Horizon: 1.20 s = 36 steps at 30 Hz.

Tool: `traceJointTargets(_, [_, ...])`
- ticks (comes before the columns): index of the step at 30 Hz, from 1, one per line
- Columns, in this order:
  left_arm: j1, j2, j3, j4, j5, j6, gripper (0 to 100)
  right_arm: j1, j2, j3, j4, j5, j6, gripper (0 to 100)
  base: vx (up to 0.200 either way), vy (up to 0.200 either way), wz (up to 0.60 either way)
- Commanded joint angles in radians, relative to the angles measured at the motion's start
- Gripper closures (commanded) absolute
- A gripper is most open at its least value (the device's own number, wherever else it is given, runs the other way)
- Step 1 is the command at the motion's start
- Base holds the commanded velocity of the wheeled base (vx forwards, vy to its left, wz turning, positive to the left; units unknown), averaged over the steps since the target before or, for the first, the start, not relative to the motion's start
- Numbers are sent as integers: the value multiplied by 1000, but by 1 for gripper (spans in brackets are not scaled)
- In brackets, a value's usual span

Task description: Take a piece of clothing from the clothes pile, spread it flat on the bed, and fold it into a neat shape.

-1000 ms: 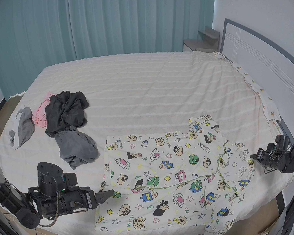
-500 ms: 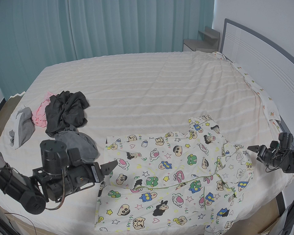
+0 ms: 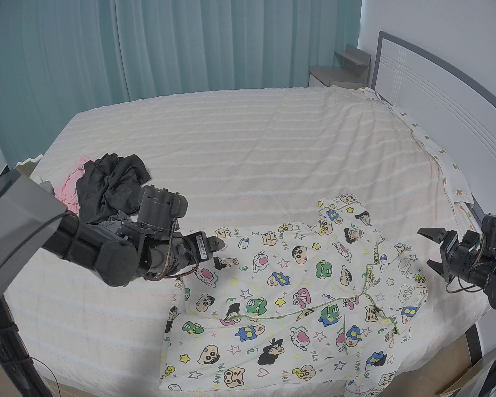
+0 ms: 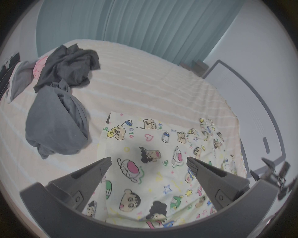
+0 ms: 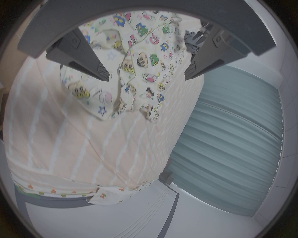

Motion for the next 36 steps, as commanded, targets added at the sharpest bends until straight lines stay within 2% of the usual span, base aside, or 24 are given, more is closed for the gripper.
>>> traceJointTargets(1, [61,148,-95,50,-7,-29,0,63,-152,101,-1,-11,38,0,0,0,0])
traceJointTargets(2, [61,148,-95,50,-7,-29,0,63,-152,101,-1,-11,38,0,0,0,0])
traceJointTargets(5, [158,152,-104,50,-99,20,0,80,-139,142,-2,-8,1,0,0,0,0])
traceJointTargets(6, [158,152,-104,50,-99,20,0,80,-139,142,-2,-8,1,0,0,0,0])
traceJointTargets(9, [209,148,-118,37,-191,31,0,83,-147,165,-4,-6,-2,0,0,0,0])
traceJointTargets(13, [218,165,-136,-9,-229,26,0,83,-162,182,-15,-6,-2,0,0,0,0])
traceJointTargets(18, [201,209,-164,-72,-231,12,0,84,-159,214,-70,-2,-2,0,0,0,0])
traceJointTargets(36, [187,293,-236,-75,-228,17,0,109,-165,237,-85,-2,-2,0,0,0,0])
